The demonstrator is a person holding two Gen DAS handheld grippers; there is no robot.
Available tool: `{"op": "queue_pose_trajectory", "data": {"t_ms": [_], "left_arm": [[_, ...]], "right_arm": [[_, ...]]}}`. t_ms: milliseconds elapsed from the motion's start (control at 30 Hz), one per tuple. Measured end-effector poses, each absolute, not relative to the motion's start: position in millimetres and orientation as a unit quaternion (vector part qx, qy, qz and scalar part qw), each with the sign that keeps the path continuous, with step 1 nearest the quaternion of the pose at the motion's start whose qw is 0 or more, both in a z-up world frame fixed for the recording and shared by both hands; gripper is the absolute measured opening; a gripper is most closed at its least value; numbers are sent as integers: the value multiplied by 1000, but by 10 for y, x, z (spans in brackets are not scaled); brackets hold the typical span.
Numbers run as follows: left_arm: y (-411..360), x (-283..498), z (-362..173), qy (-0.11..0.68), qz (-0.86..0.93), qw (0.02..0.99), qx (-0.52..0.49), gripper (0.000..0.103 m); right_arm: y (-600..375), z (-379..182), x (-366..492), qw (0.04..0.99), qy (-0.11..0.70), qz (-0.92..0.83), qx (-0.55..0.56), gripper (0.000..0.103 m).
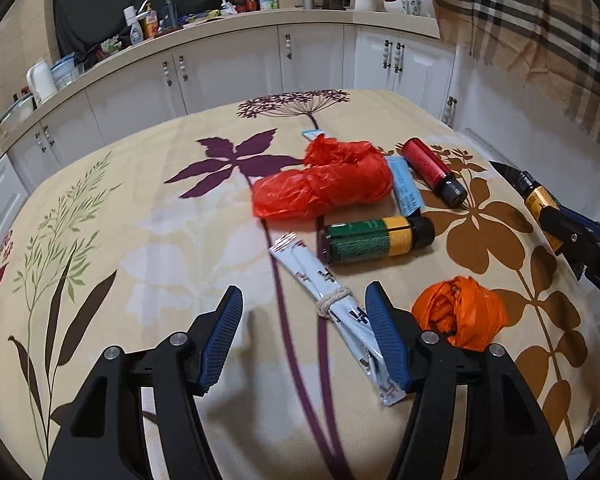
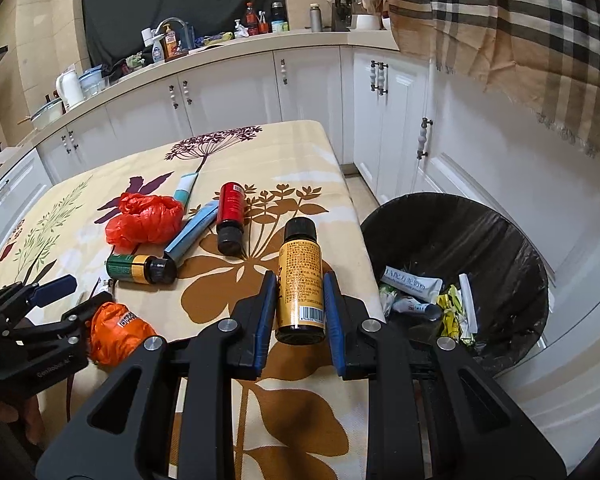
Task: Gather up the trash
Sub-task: 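Grasp the gold spray can with the right tool while the left tool grasps the white wrapped tube, then carry both items over the bin and open both tools to drop them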
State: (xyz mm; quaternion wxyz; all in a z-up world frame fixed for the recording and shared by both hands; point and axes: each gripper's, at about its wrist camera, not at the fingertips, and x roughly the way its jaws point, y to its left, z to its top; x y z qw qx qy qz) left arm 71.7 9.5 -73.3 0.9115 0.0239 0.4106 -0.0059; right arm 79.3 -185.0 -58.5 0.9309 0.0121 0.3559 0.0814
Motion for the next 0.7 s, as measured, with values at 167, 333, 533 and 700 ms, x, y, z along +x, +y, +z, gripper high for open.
{"op": "queue_pose_trajectory", "data": {"t_ms": [167,333,533,700], "left_arm": [[158,638,-751,414,-8,910,28,51],[166,575,-787,415,-17,909,31,30],[221,478,-766,406,-25,913,27,17],[259,375,-607,385,-25,923,19,17]], "right_arm": [[-1846,-597,781,931,356,83,14,23],[-1837,-598,772,930,357,84,16,23],[-1821,-576,734,931,353,86,14,23],[-1824,-522,691,935,343,85,16,23]]}}
